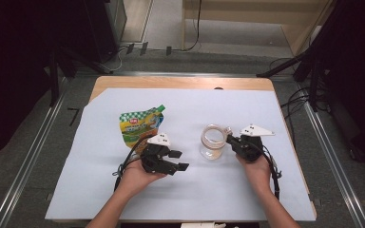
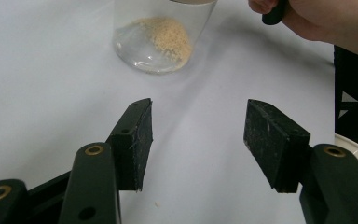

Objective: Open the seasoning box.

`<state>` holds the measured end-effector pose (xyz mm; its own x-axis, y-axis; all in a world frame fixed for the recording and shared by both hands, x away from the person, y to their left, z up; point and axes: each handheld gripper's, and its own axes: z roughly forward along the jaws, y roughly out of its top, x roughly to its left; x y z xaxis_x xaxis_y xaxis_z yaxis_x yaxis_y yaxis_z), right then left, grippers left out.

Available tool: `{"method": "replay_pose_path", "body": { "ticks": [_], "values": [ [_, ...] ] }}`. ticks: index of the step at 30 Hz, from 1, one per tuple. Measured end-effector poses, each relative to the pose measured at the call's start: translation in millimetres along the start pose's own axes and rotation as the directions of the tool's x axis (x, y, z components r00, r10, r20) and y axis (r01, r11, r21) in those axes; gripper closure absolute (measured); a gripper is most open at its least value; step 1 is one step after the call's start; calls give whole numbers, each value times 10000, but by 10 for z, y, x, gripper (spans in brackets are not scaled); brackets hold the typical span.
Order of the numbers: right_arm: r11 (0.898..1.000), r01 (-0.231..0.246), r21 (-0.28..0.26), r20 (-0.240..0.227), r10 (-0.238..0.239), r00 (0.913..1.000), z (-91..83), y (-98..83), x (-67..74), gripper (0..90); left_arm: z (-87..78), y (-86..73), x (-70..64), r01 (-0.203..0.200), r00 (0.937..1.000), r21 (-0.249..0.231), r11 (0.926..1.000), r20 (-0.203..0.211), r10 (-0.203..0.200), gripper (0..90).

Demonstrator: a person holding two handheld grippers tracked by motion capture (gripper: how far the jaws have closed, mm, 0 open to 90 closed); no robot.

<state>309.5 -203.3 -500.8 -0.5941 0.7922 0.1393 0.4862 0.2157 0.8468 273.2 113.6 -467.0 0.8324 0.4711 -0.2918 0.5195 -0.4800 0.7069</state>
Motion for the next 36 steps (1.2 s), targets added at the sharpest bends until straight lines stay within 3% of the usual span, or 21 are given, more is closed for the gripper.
{"method": "replay_pose_path", "body": {
  "ticks": [4, 11, 14, 20, 23, 25, 27, 31, 35, 36],
  "values": [
    [9991, 387, 180, 156, -390, 9991, 99, -28, -22, 900, -3, 1, 3, -8, 10000, -25, 10000, -12, 8, 426],
    [9982, -23, 594, -79, 27, 10000, 179, -71, -52, 900, -4, -1, 22, 46, 9999, 5, 10000, 153, -46, 412],
    [9971, -219, 735, -485, 255, 9985, 182, -74, -50, 900, 13, -6, 34, 73, 9995, 165, 9998, 312, -78, 409],
    [9941, 6, 1084, -453, 43, 9990, 200, -83, 1, 900, 27, 3, 25, -4, 9984, -11, 10000, 567, 5, 370],
    [9918, 219, 1263, -409, -169, 9990, 136, -24, 24, 900, 54, 54, 41, 292, 9945, 409, 9987, 989, -331, 347],
    [9888, 344, 1449, -474, -278, 9985, 88, 7, 34, 900, 68, 87, 28, 276, 9936, 389, 9989, 1088, -317, 346],
    [9871, 648, 1463, -708, -549, 9960, -7, 25, 28, 900, 81, 134, 9, 95, 9945, 463, 9989, 1035, -143, 326],
    [9863, 638, 1519, -897, -506, 9947, -121, 38, -27, 900, 100, 221, -3, -185, 9948, 282, 9994, 1004, 156, 294],
    [9860, 724, 1502, -908, -592, 9941, -191, 82, -105, 900, 155, 331, 58, 76, 9926, 445, 9990, 1206, -129, 261],
    [9862, 758, 1470, -894, -631, 9940, -205, 88, -139, 900, 173, 357, 61, -3, 9939, 438, 9990, 1106, -46, 245]
  ]
}}
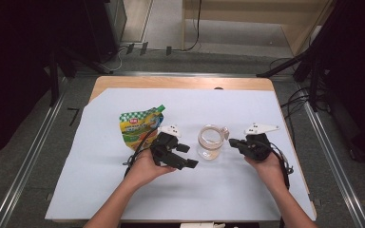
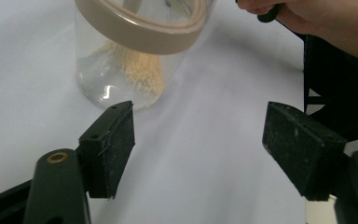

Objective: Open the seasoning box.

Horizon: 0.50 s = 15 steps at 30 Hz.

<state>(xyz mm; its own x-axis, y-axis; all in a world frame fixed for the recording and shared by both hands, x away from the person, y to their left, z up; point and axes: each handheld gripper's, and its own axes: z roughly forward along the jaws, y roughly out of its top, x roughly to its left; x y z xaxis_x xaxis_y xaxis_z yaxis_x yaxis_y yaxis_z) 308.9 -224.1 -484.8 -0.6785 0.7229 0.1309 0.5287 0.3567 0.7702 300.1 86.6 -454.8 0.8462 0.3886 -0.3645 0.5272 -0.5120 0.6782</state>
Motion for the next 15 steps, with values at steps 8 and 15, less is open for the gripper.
{"method": "replay_pose_path", "body": {
  "ticks": [8, 15],
  "values": [
    [9940, -1043, -336, -101, 1040, 9945, 69, 11, -257, 900, 129, 198, 91, 16, 9996, 72, 10000, -286, -13, 150],
    [9958, -909, -143, 42, 909, 9958, 206, 67, -310, 900, 181, 299, 176, -149, 9978, 128, 9998, -644, 157, 142]
  ]
}}
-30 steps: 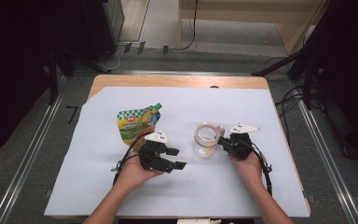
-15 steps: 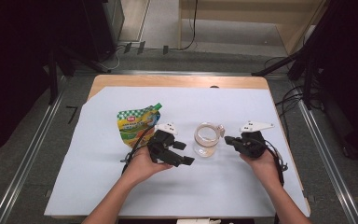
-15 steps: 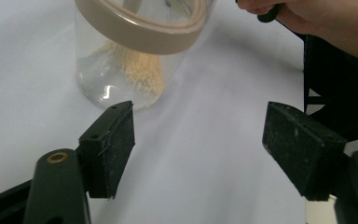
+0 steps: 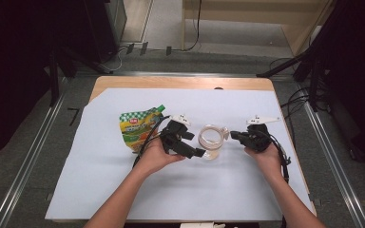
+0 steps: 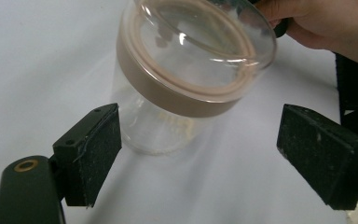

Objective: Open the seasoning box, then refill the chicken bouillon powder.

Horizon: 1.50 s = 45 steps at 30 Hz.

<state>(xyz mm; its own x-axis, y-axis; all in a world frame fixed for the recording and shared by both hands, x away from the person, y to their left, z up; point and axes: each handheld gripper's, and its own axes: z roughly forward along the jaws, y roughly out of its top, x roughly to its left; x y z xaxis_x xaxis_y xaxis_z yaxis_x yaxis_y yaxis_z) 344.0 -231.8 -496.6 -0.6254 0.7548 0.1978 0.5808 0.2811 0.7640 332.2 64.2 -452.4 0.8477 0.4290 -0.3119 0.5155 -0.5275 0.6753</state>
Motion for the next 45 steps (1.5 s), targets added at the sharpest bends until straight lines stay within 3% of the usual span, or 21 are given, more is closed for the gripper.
{"method": "replay_pose_path", "body": {
  "ticks": [4, 6, 12, 17, 21, 28, 45],
  "values": [
    [9998, -212, -59, -147, 211, 9997, 66, 16, -40, 900, 74, 30, 4, -123, 9999, -11, 9999, -37, 123, 138],
    [10000, -96, 6, -201, 96, 9998, 86, 15, -28, 900, 118, 51, -21, -461, 9981, 142, 9988, -390, 467, 160],
    [10000, 61, -31, -227, -61, 9997, 98, 27, 43, 900, 200, 106, -43, -641, 9962, 57, 9979, -579, 643, 163],
    [10000, 6, 8, -151, -6, 9999, 112, 26, 62, 900, 273, 122, -74, -1052, 9903, -18, 9945, -910, 1046, 126],
    [10000, -83, -2, -181, 83, 9998, 114, 23, 60, 900, 335, 145, -119, -1474, 9811, -221, 9888, -1299, 1434, 105],
    [10000, -89, 40, -62, 90, 9999, 111, 20, 71, 900, 388, 151, -117, -1702, 9767, -432, 9845, -1397, 1628, 94],
    [9999, -18, 106, 13, 18, 10000, 117, 21, 87, 900, 389, 232, -187, -1463, 9732, 143, 9891, -1772, 1465, 97]
  ]
}}
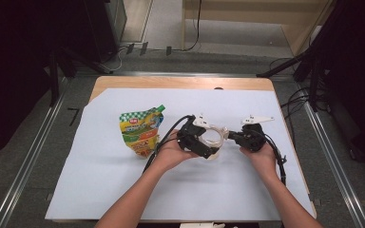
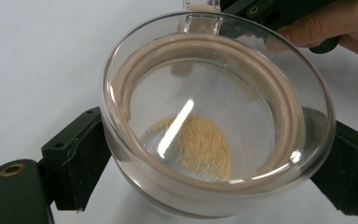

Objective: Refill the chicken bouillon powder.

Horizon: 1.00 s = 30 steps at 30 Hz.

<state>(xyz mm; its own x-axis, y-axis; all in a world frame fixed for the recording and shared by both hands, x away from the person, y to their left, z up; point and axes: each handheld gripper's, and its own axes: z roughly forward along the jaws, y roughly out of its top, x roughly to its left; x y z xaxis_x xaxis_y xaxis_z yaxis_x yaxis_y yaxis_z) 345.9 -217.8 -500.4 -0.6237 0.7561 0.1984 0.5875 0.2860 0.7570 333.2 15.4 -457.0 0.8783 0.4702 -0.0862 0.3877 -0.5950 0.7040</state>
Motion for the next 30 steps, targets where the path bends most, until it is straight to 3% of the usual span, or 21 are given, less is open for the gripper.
{"method": "replay_pose_path", "body": {
  "ticks": [2, 16, 18, 22, 27, 30],
  "values": [
    [10000, 15, 1, 12, -15, 10000, 0, 0, 1, 900, -1, 17, -20, 149, 9998, 78, 9999, -95, -148, 97],
    [9998, 133, 144, -66, -132, 9999, 11, -7, 7, 900, -22, 51, -51, 117, 9991, 211, 9997, -401, -109, 97],
    [9992, 358, 193, 87, -360, 9993, 16, -5, 29, 900, -24, 48, -50, 28, 9993, 233, 9997, -380, -19, 97],
    [9996, 241, 116, -13, -241, 9997, 7, -3, 19, 900, -37, 49, -49, -33, 9993, 124, 9999, -382, 38, 97],
    [9998, 138, 113, -110, -136, 9998, 8, -6, 8, 900, -108, 69, -41, 25, 9998, -471, 9989, -216, -35, 98],
    [9998, 164, 141, -75, -163, 9998, 8, -5, 13, 900, -108, 74, -55, -146, 9993, -340, 9993, -342, 135, 105]
  ]
}}
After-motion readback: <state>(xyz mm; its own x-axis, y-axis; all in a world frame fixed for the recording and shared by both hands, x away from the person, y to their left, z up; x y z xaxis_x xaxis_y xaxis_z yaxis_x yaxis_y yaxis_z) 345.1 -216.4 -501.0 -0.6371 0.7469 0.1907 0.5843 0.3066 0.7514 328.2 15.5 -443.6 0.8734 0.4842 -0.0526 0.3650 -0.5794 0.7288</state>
